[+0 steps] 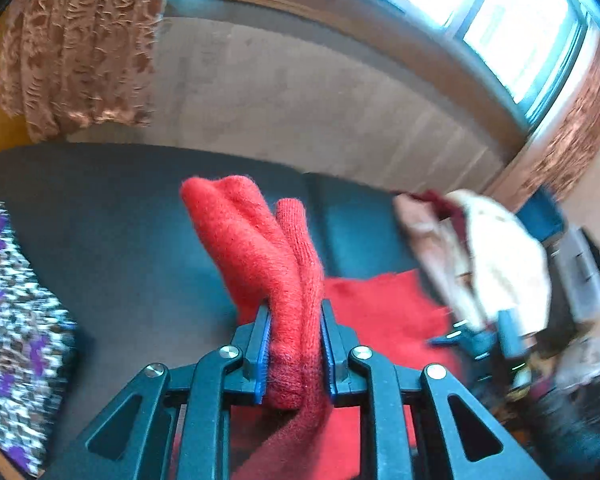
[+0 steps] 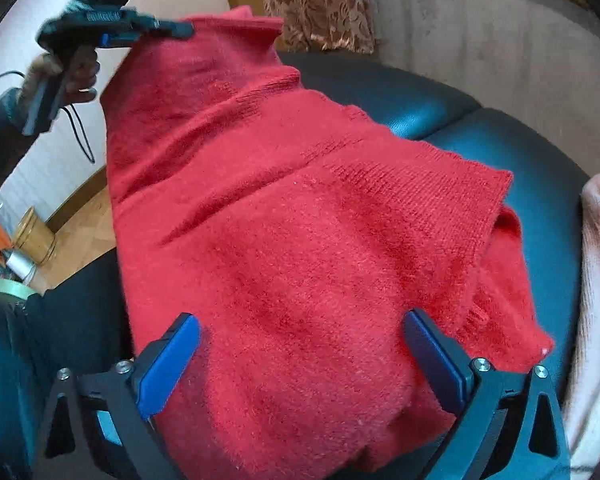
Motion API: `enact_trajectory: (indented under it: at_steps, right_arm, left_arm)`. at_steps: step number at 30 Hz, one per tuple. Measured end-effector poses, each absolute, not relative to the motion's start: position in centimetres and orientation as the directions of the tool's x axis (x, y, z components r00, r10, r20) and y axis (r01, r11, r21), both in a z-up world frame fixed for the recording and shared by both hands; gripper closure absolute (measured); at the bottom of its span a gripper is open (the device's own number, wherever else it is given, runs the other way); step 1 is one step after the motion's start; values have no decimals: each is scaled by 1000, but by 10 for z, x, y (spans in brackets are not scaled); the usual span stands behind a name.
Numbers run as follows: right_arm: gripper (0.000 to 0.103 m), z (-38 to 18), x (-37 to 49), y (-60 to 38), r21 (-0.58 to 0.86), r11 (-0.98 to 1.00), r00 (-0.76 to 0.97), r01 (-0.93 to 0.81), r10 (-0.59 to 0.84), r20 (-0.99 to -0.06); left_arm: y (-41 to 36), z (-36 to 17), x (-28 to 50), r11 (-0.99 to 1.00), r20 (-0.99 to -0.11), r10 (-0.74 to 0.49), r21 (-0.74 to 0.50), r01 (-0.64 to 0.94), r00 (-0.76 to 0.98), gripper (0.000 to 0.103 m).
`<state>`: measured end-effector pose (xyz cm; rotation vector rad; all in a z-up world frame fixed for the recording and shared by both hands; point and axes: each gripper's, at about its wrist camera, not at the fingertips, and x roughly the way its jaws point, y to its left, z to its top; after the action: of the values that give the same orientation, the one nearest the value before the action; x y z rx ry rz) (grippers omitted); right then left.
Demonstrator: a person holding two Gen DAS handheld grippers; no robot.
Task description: Fold clothes
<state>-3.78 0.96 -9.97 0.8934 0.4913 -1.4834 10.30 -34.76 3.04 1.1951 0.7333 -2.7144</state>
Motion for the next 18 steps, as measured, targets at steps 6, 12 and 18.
enact_trajectory:
  at_steps: [6, 12, 18]
  right_arm:
    - [0, -104, -47, 25, 305, -157, 100, 939, -726, -680]
    - [0, -106, -44, 32, 309, -150, 97, 939, -747, -657]
    - [0, -106, -46, 39, 343, -150, 106, 927, -775, -624]
  left_arm:
    - [-306, 53, 73, -845, -647, 243, -507, 170, -722, 83]
    - [-251, 51, 26, -813, -617, 345, -573, 103, -707, 84]
    - [-201, 14, -17, -783, -644, 413, -612, 111, -644, 84]
